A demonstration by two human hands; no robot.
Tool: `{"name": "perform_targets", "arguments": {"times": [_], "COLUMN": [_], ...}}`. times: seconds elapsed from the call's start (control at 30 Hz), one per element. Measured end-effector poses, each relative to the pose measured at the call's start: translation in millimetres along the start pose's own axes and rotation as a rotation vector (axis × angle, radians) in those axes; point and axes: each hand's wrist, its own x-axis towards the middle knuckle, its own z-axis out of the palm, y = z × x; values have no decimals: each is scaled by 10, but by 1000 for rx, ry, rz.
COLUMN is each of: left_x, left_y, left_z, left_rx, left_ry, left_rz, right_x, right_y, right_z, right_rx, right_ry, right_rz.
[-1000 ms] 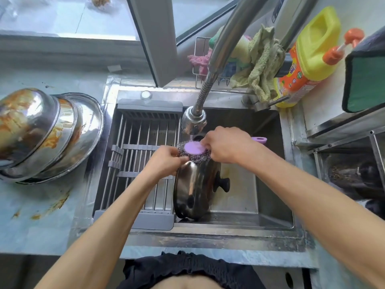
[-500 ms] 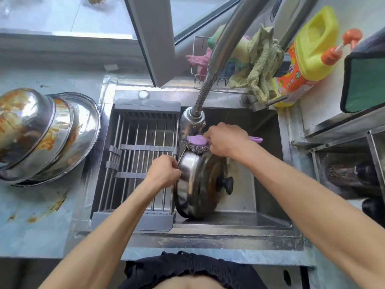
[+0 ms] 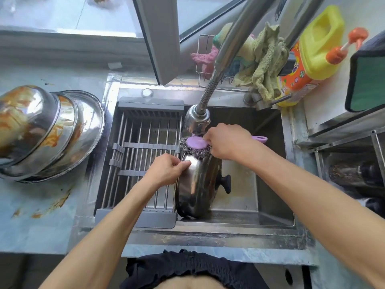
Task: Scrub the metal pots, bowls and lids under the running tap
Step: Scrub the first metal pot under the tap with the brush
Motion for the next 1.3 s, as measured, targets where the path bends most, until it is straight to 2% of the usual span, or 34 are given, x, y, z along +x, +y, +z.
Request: {"name": "perform_targets", "arguments": {"times": [0.13, 0.23, 0.33, 0.4, 0.5, 0.6, 0.7, 0.8, 0.87, 0.97, 1.13, 1.3], "left_x": [-108, -103, 32, 60, 31, 91, 150, 46, 48, 94, -7, 134], "left_y": [-111, -129, 3, 70, 80, 160, 255, 217, 192, 246, 207, 293], "left_z": [65, 47, 22, 39, 47, -13, -24, -17, -47, -49, -4, -60], "left_rx": [23, -68, -148, -91, -105, -195, -63, 120, 70, -32, 152, 50], "left_ry": [11, -21, 68, 81, 7, 60, 125, 18, -17, 87, -15, 124], "left_rz": [33, -1, 12, 35, 4, -39, -13, -49, -64, -13, -57, -72], "right_x": [85, 57, 40, 127, 170, 98, 107, 127, 100, 92, 158, 109], "right_y": [135, 28, -83, 10, 191, 129, 146, 256, 203, 122, 176, 17], "right_z": [-24, -1, -15, -56, -98, -62, -76, -61, -18, -12, -23, -16], "right_rx": [27, 16, -25, -36, 52, 73, 53, 65, 44, 6, 12, -21], "right_ry": [21, 16, 12, 10, -44, -38, -35, -50, -26, 9, -7, 11], "right_rz": [75, 27, -29, 24, 141, 77, 63, 129, 83, 28, 84, 16]}}
